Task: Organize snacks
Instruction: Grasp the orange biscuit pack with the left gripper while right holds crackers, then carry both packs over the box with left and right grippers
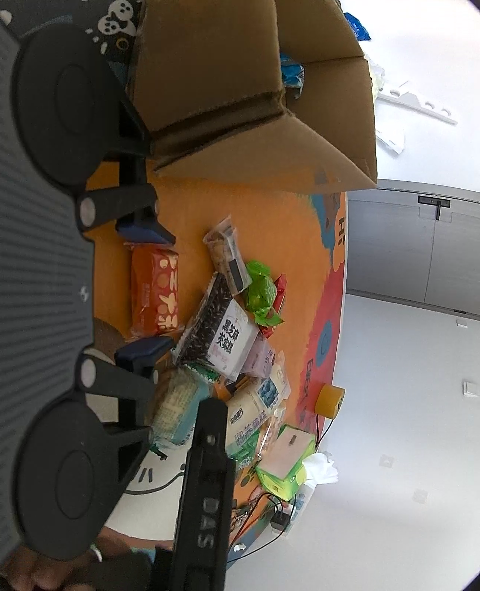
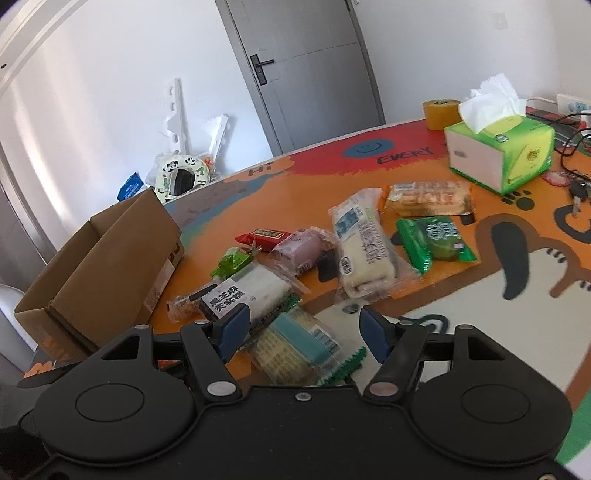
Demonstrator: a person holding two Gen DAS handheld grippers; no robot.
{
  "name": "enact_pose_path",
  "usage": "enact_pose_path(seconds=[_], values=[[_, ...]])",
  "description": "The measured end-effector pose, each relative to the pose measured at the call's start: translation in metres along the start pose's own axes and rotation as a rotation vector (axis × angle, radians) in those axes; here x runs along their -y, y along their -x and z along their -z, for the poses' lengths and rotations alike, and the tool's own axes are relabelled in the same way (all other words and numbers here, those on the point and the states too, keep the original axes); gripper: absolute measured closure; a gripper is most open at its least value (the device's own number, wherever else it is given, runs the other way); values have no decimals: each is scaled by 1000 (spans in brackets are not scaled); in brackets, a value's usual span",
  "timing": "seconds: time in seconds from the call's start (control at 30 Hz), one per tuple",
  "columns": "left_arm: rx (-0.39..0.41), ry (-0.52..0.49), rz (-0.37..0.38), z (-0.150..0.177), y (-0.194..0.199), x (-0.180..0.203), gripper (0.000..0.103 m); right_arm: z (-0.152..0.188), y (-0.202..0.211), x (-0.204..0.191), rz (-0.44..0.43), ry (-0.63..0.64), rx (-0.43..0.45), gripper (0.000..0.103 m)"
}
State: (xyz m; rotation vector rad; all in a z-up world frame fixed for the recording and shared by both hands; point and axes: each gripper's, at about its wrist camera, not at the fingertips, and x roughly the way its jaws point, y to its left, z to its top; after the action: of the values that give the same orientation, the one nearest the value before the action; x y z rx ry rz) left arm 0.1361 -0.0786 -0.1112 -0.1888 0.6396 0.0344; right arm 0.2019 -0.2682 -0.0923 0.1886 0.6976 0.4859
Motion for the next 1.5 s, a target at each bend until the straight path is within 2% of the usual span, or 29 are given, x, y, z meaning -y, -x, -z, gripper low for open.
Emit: enact_pose_path(seconds=[0.3, 0.37, 0.5, 0.63, 0.67, 0.87, 0.9, 0.97, 1.03, 1.13, 1.2, 1.3, 1.5], values=[[-7, -1, 11, 2, 6, -6, 52, 15, -1, -8, 21, 28, -56, 40], [-6, -4, 12, 4, 7, -4, 52, 16, 4, -8, 23, 39, -64, 47], [9, 7, 17, 4, 13, -5, 52, 22, 14, -7, 9, 61, -71, 51], [23, 6, 30, 3, 23, -4, 52, 25, 24, -11, 29, 75, -61, 66], [30, 4, 32, 3, 26, -4, 52, 26, 26, -12, 36, 85, -63, 66], [56, 4, 32, 0, 38, -5, 52, 27, 26, -20, 26, 84, -66, 62], [59, 3, 30, 1, 40, -6, 52, 26, 26, -22, 17, 88, -61, 59], [65, 0, 22, 1, 45, -7, 52, 27, 23, -26, 3, 105, -49, 42], [67, 4, 14, 1, 48, -10, 52, 28, 17, -31, 6, 123, -52, 40], [70, 10, 6, 1, 53, -14, 52, 32, 8, -35, 20, 146, -57, 41], [79, 13, -2, 0, 56, -16, 52, 32, 8, -40, 59, 183, -58, 54], [86, 21, -3, -2, 59, -19, 52, 27, 13, -36, 25, 135, -77, 54], [116, 22, 15, -9, 69, -20, 52, 21, 30, -42, 31, 128, -32, 54]])
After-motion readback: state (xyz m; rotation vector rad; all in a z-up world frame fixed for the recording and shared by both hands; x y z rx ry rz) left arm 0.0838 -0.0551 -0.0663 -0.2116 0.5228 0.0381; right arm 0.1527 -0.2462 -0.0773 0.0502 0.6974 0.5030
